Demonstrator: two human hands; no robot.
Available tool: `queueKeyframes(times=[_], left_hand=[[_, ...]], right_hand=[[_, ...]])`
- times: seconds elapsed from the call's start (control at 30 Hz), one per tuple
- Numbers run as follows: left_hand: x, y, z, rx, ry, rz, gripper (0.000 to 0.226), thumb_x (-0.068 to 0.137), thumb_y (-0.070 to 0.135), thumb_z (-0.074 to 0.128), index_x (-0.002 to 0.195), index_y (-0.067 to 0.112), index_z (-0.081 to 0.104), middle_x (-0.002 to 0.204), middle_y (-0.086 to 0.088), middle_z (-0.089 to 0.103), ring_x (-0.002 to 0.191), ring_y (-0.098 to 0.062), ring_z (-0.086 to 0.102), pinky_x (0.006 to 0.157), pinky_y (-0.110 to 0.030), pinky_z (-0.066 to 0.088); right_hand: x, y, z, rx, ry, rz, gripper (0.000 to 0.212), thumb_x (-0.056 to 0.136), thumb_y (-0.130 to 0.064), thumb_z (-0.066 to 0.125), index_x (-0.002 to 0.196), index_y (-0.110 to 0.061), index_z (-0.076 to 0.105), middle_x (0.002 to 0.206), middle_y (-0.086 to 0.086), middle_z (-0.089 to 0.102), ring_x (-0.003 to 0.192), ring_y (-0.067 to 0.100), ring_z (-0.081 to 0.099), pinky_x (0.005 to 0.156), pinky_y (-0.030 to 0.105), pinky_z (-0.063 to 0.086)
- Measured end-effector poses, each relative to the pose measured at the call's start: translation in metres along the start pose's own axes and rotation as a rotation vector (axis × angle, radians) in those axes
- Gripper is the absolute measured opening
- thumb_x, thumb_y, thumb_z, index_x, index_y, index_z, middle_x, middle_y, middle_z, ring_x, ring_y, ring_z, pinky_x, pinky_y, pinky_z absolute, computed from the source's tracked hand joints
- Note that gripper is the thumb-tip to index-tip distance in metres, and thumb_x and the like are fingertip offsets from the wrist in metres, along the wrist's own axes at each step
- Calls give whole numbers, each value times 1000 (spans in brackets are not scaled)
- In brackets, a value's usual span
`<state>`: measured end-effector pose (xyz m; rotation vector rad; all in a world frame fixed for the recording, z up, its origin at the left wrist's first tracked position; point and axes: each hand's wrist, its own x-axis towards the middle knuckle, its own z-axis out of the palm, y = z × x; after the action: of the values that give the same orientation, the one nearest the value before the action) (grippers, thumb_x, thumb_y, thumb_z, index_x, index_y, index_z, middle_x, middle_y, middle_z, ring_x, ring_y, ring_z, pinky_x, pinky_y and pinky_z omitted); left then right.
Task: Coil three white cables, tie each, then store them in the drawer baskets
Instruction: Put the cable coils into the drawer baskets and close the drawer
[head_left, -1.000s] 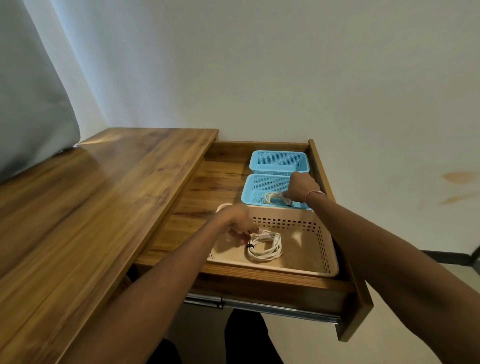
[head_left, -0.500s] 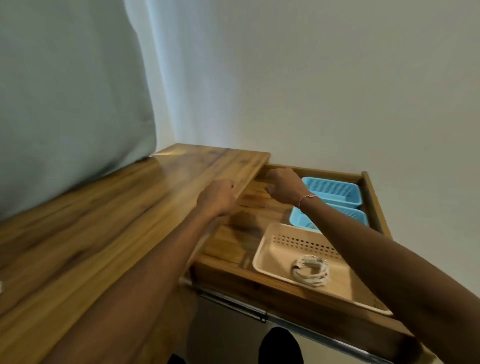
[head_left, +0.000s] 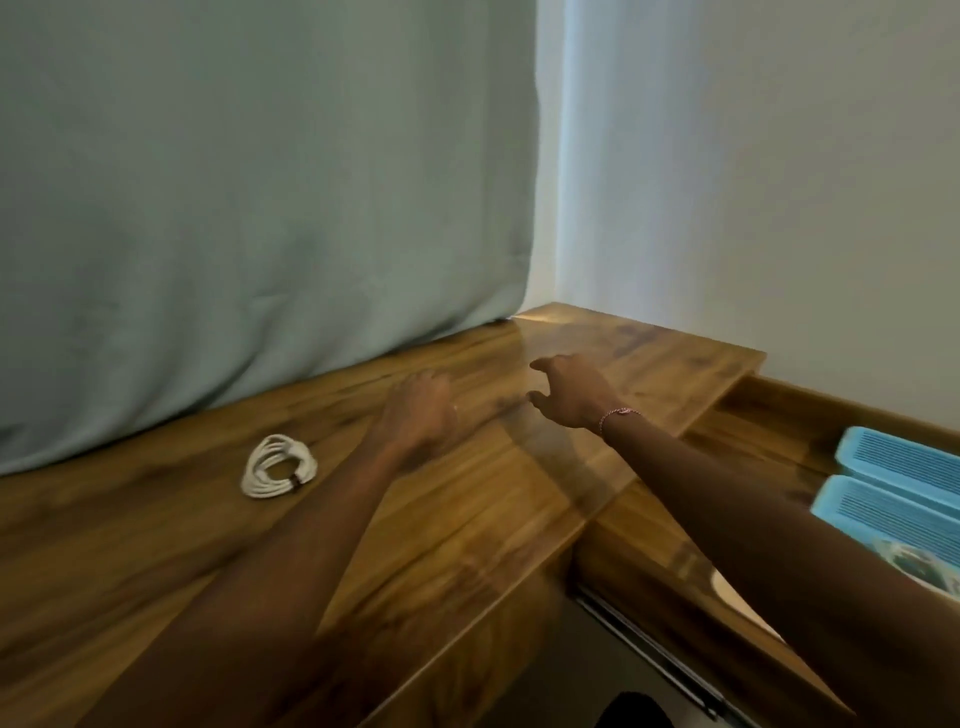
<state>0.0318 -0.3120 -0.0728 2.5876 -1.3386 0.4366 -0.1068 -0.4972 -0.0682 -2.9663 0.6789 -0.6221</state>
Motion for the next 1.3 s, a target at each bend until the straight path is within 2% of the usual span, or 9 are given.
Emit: queueKeyframes(times=[0.43,0.57,0.63,0.73,0.83,0.97,1.07,1.13,1.3], left_hand=[[-79,-162,-42,95,5,-310,41,91,11,64,131,9,60,135,-15,57,122,-34,57,97,-44,51],[-99,-188,-45,111,17,-370,37,95,12,59,132,9,59,135,-17,59,124,-35,58,97,-42,50],[-108,-194,-44,123,9,-383,36,93,7,57,129,7,60,132,-18,62,120,-35,60,96,-42,51],[-116,-201,-39,90,-1,-400,37,89,2,59,126,6,62,130,-19,62,119,-36,60,98,-45,51],[-119,-202,-31,43,-12,-413,31,94,6,55,124,7,62,129,-17,62,117,-34,60,95,-47,52],[-114,-192,-26,-46,-24,-421,23,102,18,49,114,8,66,119,-16,67,107,-34,63,81,-40,52],[-106,-183,-23,-111,-39,-402,20,101,22,49,105,12,67,114,-15,70,100,-34,65,81,-41,54],[-101,-173,-20,-167,-8,-375,20,103,22,49,105,13,66,110,-11,70,94,-29,65,78,-39,53],[-83,-134,-18,-482,111,-347,16,93,26,57,94,18,71,80,6,72,73,-16,69,65,-35,55]], right_hand=[[47,-176,50,179,-137,-256,49,92,-41,63,133,-14,64,130,11,67,122,31,60,100,41,51],[44,-216,63,268,-186,-289,44,98,-51,51,98,-14,76,86,8,74,78,23,67,73,38,56],[42,-231,67,348,-190,-295,60,100,-56,46,74,-8,71,61,4,63,56,16,55,56,31,44],[39,-249,70,371,-240,-301,63,94,-55,58,58,-5,64,50,6,53,48,17,45,51,30,34],[39,-258,69,430,-275,-234,49,88,-47,70,64,-4,72,57,9,65,52,16,53,52,29,39],[40,-258,69,537,-337,-145,48,88,-48,72,57,-13,62,51,3,57,48,13,48,51,25,37],[36,-248,64,838,-436,-65,39,96,-38,67,72,-8,60,74,18,71,60,24,68,59,33,57],[32,-236,60,1032,-502,-16,30,98,-31,66,82,-8,53,82,19,69,60,24,70,54,32,61],[28,-190,50,1084,-345,-52,22,91,-28,74,90,-12,60,79,10,73,61,18,69,57,30,59]])
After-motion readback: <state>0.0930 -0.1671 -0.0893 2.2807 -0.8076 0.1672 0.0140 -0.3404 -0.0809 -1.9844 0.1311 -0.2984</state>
